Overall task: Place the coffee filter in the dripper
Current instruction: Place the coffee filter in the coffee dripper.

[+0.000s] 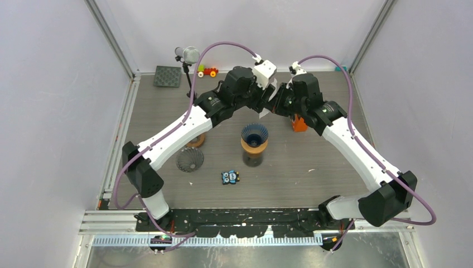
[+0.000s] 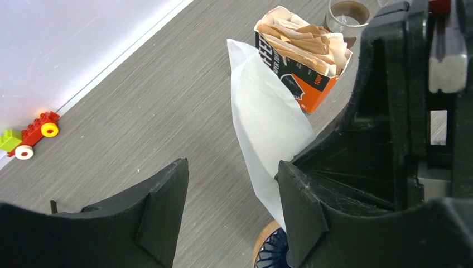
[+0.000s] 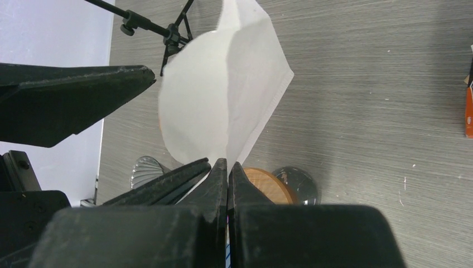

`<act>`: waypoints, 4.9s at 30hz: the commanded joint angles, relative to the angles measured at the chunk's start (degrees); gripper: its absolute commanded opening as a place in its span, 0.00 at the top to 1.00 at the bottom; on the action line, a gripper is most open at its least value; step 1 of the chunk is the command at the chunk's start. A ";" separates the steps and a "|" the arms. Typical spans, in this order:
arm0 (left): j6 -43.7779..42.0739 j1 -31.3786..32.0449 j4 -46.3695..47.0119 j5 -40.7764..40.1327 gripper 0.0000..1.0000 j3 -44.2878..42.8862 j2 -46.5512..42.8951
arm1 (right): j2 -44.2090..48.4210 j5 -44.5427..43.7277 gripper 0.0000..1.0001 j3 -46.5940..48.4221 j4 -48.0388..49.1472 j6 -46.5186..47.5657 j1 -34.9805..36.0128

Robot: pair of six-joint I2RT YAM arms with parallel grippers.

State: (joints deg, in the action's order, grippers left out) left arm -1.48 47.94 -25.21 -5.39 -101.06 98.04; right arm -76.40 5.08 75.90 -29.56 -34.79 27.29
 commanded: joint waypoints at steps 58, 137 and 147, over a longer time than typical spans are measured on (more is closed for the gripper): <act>10.93 -0.72 -2.94 -0.85 0.64 -5.41 3.77 | 2.49 -5.88 1.00 0.15 1.78 3.85 0.84; 4.26 0.75 -1.18 -1.88 1.00 -3.87 0.46 | 0.88 -15.33 0.72 1.89 -0.58 12.03 0.84; -0.98 0.75 0.48 -0.59 1.00 0.06 -3.68 | 2.30 -15.15 0.72 2.55 -1.28 14.91 0.79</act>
State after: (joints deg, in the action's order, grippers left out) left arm 0.67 48.38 -28.21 -6.42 -102.48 98.21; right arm -76.47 -9.02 75.66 -31.57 -21.78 27.81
